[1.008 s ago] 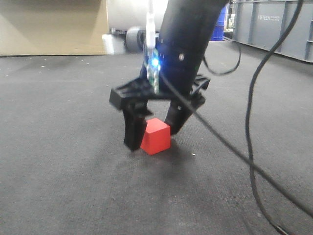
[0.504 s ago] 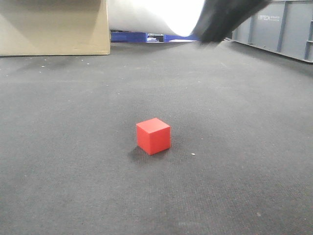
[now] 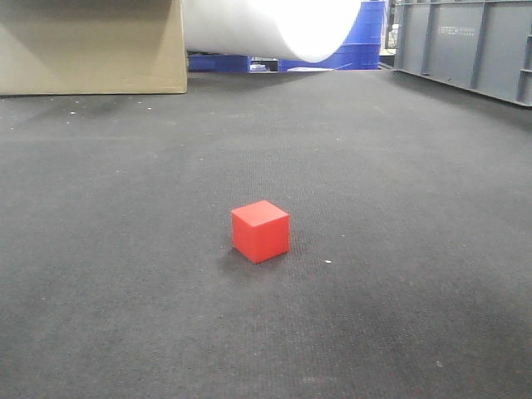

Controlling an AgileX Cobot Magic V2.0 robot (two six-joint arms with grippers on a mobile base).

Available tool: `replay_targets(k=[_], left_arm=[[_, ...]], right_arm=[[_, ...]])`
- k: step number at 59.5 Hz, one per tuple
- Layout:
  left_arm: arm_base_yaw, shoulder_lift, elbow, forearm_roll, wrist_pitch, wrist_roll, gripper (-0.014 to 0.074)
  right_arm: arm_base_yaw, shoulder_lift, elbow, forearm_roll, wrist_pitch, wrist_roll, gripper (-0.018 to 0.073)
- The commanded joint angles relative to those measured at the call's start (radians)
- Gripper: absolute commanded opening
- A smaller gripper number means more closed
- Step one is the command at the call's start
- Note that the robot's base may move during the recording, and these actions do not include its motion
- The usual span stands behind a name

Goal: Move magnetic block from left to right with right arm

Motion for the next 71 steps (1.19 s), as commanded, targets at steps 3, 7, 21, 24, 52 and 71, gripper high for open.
replay_targets(k=[3,7,21,24,52,71], left_arm=[[-0.004,-0.014,0.01,0.0,-0.09,-0.004,-0.0116],[-0.004,-0.014,0.01,0.0,-0.09,-0.004,-0.0116],[-0.004,-0.014,0.01,0.0,-0.09,-0.004,-0.0116],[-0.004,-0.014,0.01,0.0,-0.09,-0.004,-0.0116],[-0.004,-0.014,0.01,0.0,-0.09,-0.004,-0.0116],[-0.004,-0.014,0.01,0.0,-0.09,-0.004,-0.0116]], right_arm=[[-0.007,-0.151,0.06,0.005,-0.168,-0.001,0.0051],[-0.007,-0.217,0.091,0.005,-0.182,-0.001,0.0051],[-0.007,-0.297,0.121,0.005,-0.168,-0.001,0.0051],[-0.007,-0.297,0.121,0.005,-0.161,-0.001,0.0051],[-0.014,-0.297,0.137,-0.024,-0.182,0.003,0.0051],[-0.292,-0.319,0.199,-0.218,-0.22,0.165,0.0051]])
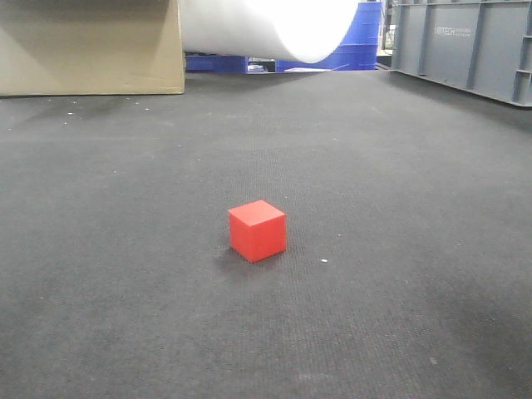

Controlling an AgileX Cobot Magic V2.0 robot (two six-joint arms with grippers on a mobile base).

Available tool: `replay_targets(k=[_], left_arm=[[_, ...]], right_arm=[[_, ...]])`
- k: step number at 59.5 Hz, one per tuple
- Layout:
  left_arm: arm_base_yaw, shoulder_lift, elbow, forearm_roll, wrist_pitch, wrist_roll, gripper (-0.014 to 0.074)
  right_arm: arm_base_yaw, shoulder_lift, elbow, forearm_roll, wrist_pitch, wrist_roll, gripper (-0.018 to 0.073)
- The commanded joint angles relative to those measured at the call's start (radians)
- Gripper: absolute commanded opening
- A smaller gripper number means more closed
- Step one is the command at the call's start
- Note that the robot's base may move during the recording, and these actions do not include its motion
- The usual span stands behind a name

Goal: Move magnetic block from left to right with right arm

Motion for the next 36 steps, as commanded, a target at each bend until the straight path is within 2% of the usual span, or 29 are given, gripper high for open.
replay_targets(k=[1,9,17,26,36], left_arm=[[-0.004,-0.014,0.01,0.0,-0.09,-0.004,-0.0116],[-0.004,-0.014,0.01,0.0,-0.09,-0.004,-0.0116],[-0.004,-0.014,0.01,0.0,-0.09,-0.004,-0.0116],[-0.004,-0.014,0.01,0.0,-0.09,-0.004,-0.0116],[-0.004,-0.014,0.01,0.0,-0.09,-0.004,-0.0116]], right_arm=[[-0.094,-0.007,0.013,-0.033,-0.121,0.013,0.0051],[-0.224,-0.057,0.117,-0.025,-0.207,0.013,0.0051],[-0.316,-0.112,0.214,0.001,-0.286,0.013,0.0051],[-0.382,-0.173,0.306,0.038,-0.327,0.013,0.0051],[-0.405,-0.203,0.393,0.049,-0.41,0.013,0.0051]])
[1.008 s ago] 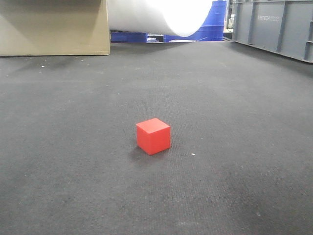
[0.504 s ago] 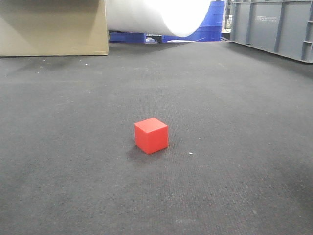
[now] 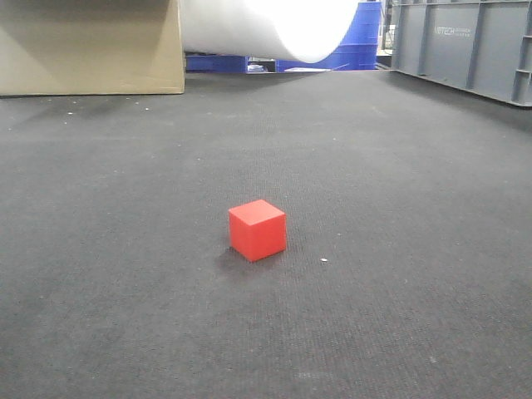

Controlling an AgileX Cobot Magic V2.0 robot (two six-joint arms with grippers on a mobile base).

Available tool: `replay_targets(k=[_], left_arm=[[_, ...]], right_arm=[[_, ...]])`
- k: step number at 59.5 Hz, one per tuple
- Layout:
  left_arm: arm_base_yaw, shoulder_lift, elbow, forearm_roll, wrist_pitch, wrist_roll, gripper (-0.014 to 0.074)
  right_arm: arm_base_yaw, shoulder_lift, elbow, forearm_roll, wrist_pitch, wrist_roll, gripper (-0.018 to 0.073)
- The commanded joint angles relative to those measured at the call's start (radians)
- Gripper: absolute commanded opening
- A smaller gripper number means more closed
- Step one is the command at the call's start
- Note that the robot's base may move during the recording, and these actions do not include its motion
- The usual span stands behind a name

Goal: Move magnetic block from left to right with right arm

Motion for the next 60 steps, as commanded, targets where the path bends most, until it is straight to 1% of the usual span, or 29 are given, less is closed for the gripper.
replay_targets(k=[1,60], left_arm=[[-0.004,-0.014,0.01,0.0,-0.09,-0.004,-0.0116],[-0.004,-0.012,0.01,0.0,-0.09,-0.004,-0.0116]], right_arm=[[-0.009,-0.02,0.006,0.006,-0.128,-0.001,0.0051],[-0.009,-0.02,0.005,0.005,-0.129,-0.001,0.0051]])
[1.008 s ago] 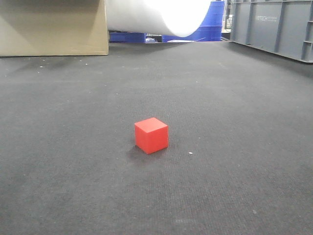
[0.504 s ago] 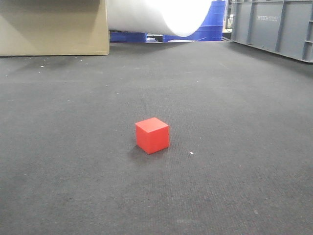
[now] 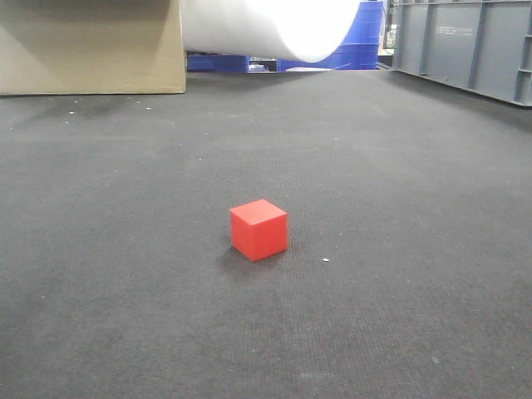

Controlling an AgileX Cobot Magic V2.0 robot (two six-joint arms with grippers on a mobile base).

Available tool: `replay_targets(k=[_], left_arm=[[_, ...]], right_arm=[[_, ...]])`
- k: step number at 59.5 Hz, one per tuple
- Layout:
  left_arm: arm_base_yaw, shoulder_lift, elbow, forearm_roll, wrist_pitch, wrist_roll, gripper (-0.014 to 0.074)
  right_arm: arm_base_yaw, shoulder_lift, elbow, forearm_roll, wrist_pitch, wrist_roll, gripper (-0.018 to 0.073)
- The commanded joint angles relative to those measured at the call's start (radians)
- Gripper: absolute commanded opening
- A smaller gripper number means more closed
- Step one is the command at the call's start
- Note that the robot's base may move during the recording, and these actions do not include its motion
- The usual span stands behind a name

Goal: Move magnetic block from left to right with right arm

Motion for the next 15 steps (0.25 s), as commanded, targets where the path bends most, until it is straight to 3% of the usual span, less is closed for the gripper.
replay_targets(k=[1,15], left_arm=[[-0.004,-0.012,0.01,0.0,-0.09,-0.004,-0.0116],[-0.004,-0.012,0.01,0.0,-0.09,-0.004,-0.0116]], right_arm=[[-0.006,-0.02,-0.004,0.003,-0.096,-0.001,0.0051],[-0.006,-0.02,-0.004,0.003,-0.096,-0.001,0.0051]])
